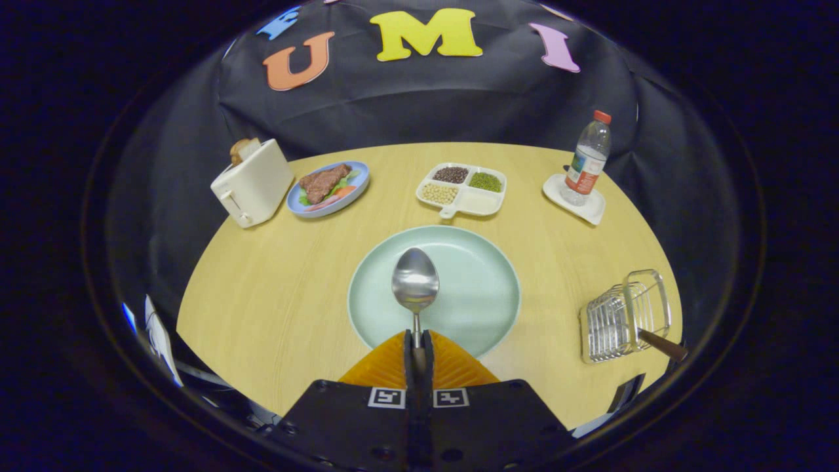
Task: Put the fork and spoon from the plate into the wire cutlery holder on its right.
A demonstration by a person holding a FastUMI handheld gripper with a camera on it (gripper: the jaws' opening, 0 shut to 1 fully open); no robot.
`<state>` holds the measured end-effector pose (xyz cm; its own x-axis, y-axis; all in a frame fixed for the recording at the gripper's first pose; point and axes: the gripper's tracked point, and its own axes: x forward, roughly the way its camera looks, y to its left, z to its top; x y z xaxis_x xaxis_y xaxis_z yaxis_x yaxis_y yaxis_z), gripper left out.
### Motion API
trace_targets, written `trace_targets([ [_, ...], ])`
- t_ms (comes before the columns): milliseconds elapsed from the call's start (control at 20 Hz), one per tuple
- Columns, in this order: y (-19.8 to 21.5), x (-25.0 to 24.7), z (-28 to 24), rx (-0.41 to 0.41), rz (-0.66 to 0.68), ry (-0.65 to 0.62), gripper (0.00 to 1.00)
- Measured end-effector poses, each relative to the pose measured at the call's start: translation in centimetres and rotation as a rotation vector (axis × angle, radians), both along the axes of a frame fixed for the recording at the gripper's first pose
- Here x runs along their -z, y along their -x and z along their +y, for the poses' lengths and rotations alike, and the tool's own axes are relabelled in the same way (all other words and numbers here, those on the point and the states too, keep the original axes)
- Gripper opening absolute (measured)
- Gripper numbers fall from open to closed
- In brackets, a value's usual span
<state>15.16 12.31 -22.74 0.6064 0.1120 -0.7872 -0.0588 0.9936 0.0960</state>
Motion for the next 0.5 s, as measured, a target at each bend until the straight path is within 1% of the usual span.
trace_targets([
  [150,1.2,-1.6,-2.2,0.006,-0.017,-0.008,0.01],
  [300,2.1,-3.0,-4.5,0.027,-0.023,-0.050,0.01],
  [500,3.1,-4.6,-8.8,0.070,-0.047,-0.060,0.01],
])
